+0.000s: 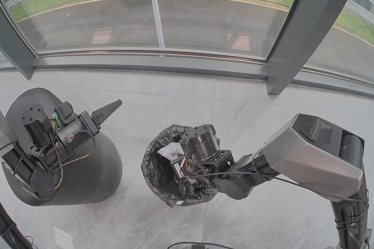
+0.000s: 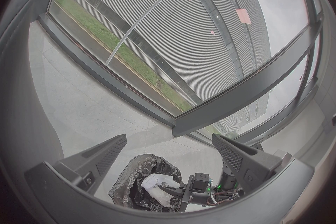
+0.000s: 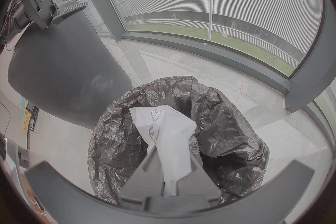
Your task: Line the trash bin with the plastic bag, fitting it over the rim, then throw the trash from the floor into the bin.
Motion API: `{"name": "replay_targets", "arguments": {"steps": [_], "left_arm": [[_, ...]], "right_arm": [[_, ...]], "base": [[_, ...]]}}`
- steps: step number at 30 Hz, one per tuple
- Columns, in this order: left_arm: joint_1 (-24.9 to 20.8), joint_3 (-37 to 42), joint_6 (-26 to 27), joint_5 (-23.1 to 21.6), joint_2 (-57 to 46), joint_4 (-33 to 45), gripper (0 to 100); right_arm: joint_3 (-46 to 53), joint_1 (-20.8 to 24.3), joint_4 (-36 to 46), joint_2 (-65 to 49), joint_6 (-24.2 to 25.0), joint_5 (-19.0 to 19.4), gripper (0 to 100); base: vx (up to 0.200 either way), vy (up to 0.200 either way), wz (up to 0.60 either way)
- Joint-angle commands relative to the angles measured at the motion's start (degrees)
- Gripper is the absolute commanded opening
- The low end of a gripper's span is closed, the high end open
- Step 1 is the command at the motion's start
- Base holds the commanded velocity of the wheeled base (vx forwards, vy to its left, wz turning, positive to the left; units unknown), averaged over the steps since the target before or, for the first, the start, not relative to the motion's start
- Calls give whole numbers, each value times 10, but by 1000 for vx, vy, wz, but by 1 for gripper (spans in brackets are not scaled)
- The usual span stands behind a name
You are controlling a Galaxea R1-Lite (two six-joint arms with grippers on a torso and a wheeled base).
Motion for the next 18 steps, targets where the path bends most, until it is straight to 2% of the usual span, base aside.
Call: {"name": "replay_targets", "arguments": {"steps": [1,4,5,18], "left_arm": [[1,-2,-1,0,3,0,100],[1,-2,0,-1,3,0,100],[1,-2,-1,-1,3,0,100],[1,-1,0,0,4,0,100]], "right_arm": [[0,0,0,1,0,1,0],[0,0,0,2,0,1,0],[0,0,0,2,0,1,100],[1,-2,-22,3,2,1,100]], "base": [[0,0,0],[0,0,0],[0,0,0],[0,0,0]]}}
